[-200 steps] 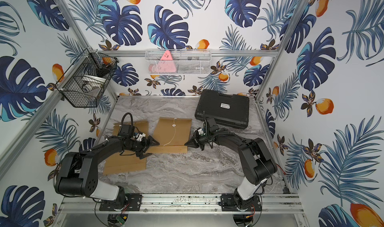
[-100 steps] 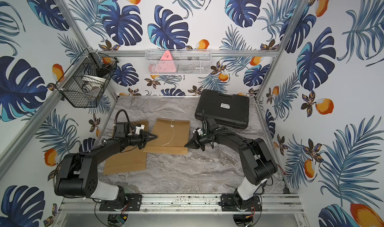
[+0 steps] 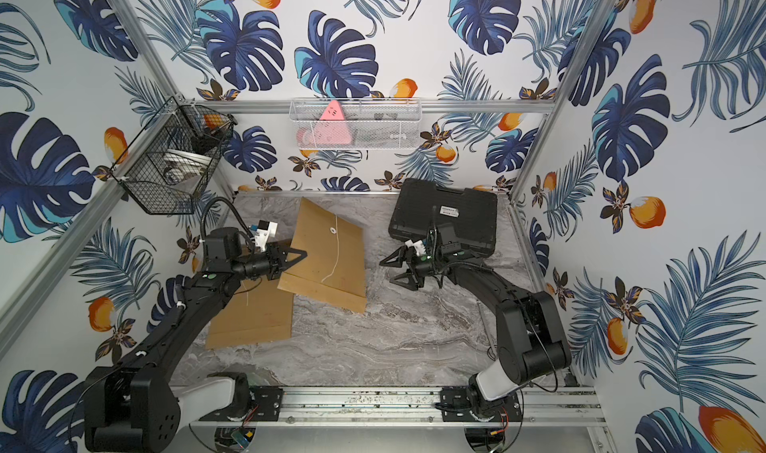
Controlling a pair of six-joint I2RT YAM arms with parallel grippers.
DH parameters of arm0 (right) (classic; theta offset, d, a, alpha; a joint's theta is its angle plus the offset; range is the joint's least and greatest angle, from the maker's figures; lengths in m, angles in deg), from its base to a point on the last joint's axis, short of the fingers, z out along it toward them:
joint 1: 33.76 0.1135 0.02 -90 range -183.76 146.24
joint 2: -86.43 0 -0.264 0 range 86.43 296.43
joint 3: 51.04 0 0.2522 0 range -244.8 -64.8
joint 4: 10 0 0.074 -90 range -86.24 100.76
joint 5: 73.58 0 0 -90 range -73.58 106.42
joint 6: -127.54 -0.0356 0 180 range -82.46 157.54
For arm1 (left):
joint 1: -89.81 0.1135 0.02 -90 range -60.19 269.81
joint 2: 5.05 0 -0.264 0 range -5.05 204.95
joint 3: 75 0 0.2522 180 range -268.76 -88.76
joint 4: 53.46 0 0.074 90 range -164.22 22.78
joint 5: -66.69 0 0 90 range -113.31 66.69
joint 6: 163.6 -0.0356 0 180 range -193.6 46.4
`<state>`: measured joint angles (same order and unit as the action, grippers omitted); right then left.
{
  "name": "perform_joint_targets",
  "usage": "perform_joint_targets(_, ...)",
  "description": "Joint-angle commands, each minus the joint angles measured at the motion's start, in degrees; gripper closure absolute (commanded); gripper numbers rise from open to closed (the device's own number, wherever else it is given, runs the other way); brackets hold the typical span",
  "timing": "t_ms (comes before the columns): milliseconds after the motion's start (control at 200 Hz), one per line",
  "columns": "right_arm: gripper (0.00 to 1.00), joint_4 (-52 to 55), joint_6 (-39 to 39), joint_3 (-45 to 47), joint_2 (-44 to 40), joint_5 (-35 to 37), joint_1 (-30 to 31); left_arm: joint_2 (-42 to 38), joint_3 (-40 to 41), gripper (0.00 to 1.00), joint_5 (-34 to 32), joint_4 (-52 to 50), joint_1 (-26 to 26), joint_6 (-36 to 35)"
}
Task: Close the mouth of the file bag
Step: Pick up the file bag from the center of the board.
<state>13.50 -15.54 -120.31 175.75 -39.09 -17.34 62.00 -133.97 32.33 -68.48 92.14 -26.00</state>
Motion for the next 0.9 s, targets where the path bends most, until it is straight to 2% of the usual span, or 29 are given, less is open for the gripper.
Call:
perform_joint_targets(0,0.17,-11.1,-4.9,-1.5,1.4,0.9,0.2,-1.1,0.4,1.00,4.0,13.5,-0.8,7.8)
perform_joint_targets(95,0.14,-17.0,-8.2,-3.4,4.4,0.8,0.5,-1.3,0.6,1.00,4.5,24.0,-1.1,15.0)
perform_joint_targets(155,0.13,-20.5,-10.0,-4.2,5.5,1.0,0.5,-1.2,0.5,1.00,4.6,30.7,-3.2,19.6)
perform_joint_targets(220,0.13,-24.2,-12.1,-5.4,6.7,0.3,0.7,-1.0,-0.1,1.00,4.5,34.4,-4.1,21.9)
perform_joint_targets(295,0.14,-29.1,-14.9,-7.1,8.0,-0.9,0.9,-0.8,-1.4,1.00,4.4,33.7,-5.6,20.8)
perform_joint_targets(430,0.19,-39.2,-21.1,-8.3,8.3,-1.4,0.6,-0.4,-4.9,1.00,3.5,25.0,-8.3,12.8)
perform_joint_targets(530,0.31,-40.4,-21.6,-8.8,7.2,-1.3,0.5,0.1,-6.1,1.00,2.7,23.1,-9.5,10.6)
perform_joint_targets(640,0.57,-42.1,-21.4,-7.7,5.4,-1.3,0.0,0.3,-6.4,1.00,2.7,22.1,-9.7,9.3)
perform_joint_targets(766,0.78,-49.2,-23.7,-5.2,3.8,-2.0,-0.8,0.7,-6.8,1.00,3.1,20.8,-9.7,8.2)
perform_joint_targets(831,0.87,-52.7,-24.3,-4.2,3.2,-2.5,-0.9,1.0,-7.1,0.90,3.5,21.1,-9.7,8.5)
perform_joint_targets(896,0.94,-56.8,-24.7,-3.1,2.5,-2.6,-1.0,1.7,-7.9,0.68,3.9,20.7,-9.6,8.3)
